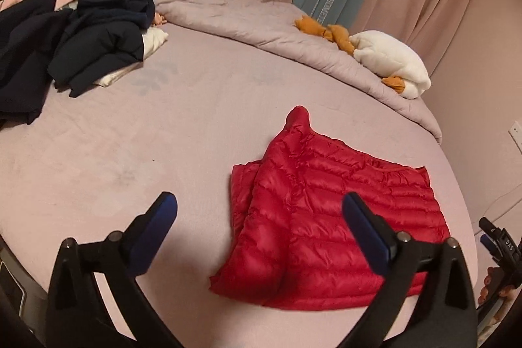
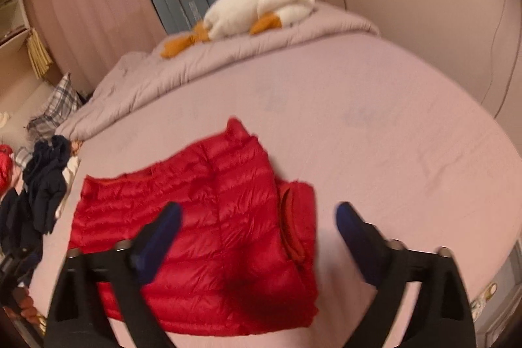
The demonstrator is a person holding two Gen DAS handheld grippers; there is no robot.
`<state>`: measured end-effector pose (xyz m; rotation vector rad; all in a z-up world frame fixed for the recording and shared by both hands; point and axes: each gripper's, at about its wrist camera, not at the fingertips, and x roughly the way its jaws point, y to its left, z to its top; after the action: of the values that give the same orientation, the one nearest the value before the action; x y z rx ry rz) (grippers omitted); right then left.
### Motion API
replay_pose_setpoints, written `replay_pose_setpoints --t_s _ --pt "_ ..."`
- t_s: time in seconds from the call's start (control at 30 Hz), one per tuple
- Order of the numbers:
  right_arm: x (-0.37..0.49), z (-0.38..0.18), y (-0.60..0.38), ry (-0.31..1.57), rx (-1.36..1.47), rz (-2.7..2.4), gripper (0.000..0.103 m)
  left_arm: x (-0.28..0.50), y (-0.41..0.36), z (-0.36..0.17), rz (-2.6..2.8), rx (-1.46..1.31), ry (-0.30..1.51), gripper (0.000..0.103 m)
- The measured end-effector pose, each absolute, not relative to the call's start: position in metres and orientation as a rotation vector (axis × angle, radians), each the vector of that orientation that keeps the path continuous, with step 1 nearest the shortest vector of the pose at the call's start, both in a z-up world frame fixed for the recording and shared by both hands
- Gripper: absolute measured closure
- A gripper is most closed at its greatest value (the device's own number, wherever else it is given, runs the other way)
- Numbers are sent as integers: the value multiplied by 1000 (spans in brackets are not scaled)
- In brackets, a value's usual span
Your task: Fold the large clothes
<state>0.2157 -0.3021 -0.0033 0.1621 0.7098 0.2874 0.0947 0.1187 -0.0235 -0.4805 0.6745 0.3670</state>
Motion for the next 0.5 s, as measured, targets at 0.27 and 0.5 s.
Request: replay_pose_setpoints --t_s 0.27,0.5 --pt "196 -28 -319 725 175 339 1 73 117 -69 325 -561 717 0" --pt "236 -84 -341 916 382 430 1 103 129 -121 262 -672 868 1"
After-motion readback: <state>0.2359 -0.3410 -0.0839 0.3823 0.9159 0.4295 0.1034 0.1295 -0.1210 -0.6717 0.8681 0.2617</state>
